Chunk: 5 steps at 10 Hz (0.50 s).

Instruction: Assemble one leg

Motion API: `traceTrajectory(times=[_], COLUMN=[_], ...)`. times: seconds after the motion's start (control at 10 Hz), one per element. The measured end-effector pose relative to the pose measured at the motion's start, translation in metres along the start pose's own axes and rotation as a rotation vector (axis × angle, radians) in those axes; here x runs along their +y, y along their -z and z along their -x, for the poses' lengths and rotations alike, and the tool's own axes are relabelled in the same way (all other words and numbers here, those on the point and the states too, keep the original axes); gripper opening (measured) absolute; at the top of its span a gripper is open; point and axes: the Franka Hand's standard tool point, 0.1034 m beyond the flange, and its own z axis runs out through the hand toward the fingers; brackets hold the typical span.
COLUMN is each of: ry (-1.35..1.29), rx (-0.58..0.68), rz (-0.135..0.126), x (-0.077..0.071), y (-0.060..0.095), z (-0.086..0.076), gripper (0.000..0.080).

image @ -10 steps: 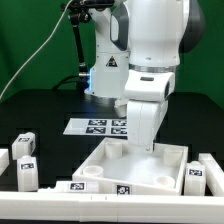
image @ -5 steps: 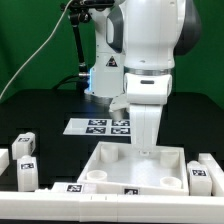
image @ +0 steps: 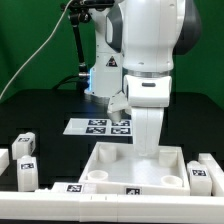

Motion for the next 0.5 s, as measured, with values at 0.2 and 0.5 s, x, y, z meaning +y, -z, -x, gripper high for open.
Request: traceTrajectory(times=[0.2, 0.5], ry=[-0.001, -0.001], rx=[0.0, -0.02], rz=[-0.002, -0.007], x=[0.0, 0.008], y=[-0.001, 0.025], z=[0.0, 0.006], gripper=[0.0312, 0.051])
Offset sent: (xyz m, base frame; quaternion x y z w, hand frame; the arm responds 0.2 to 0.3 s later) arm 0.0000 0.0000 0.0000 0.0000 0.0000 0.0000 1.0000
